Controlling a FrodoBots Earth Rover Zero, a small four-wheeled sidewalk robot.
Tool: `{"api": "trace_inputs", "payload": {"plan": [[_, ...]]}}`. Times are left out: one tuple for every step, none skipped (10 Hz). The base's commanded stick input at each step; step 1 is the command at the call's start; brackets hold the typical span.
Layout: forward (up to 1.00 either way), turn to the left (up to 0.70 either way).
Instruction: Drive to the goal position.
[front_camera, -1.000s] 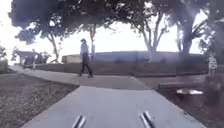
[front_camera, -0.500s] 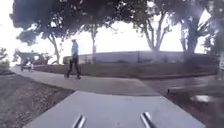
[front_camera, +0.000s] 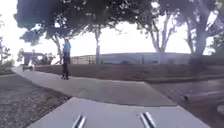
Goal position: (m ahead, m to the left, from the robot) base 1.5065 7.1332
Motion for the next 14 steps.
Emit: {"api": "trace_inputs", "payload": {"plan": [[0.98, 0.0], [0.98, 0.0], [0.98, 0.0], [0.98, 0.0], [0.98, 0.17], [0.98, 0.38], [0.98, 0.35], [0.98, 0.02], [0.98, 0.0], [0.98, 0.0], [0.98, 0.0], [0.98, 0.12], [0.98, 0.35], [0.98, 0.39]]}}
